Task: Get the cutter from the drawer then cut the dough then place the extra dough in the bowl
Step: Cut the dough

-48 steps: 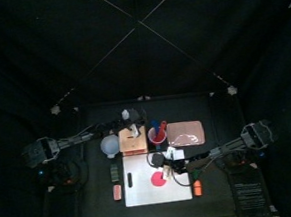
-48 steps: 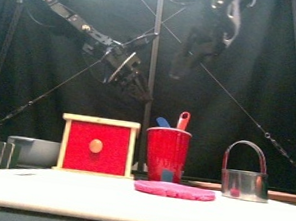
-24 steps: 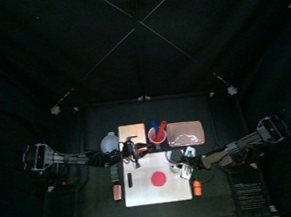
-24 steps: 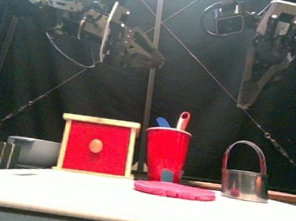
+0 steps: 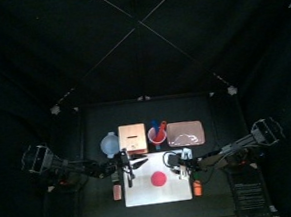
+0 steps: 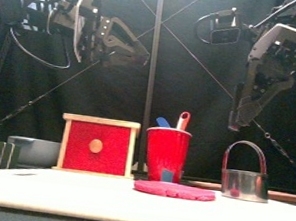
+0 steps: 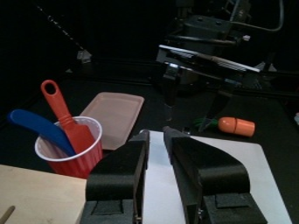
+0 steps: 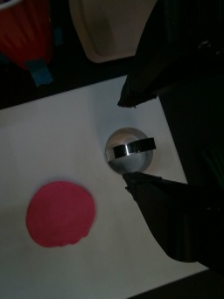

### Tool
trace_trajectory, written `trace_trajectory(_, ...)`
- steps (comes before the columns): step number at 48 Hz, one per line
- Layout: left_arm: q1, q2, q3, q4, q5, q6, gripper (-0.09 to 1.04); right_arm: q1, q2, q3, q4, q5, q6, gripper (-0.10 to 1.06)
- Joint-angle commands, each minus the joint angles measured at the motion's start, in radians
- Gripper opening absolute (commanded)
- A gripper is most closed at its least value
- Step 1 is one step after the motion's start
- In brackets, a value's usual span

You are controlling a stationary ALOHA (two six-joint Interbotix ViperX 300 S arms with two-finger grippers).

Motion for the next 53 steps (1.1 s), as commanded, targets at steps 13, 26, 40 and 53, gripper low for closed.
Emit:
trace_trajectory(13,-0.018,-0.018,-0.005,-0.051,-0.009,-0.002,0.63,-0.037,0.071,-0.003,0.104,-0.025,-0.133,0.91)
trace_trajectory(26,-0.021,-0.015,0.018,-0.081,-0.009,-0.003,0.63,-0.041,0.097,-0.032,0.112,-0.032,-0.147,0.68)
trace_trajectory(40,-0.057,-0.012,0.063,-0.183,-0.009,-0.002,0.63,-0.02,0.106,-0.149,0.127,0.038,-0.143,0.52)
trace_trajectory(53,-0.061,-0.011,0.1,-0.196,-0.009,-0.002,0.63,0.006,0.244,-0.397,0.155,0.163,-0.137,0.52)
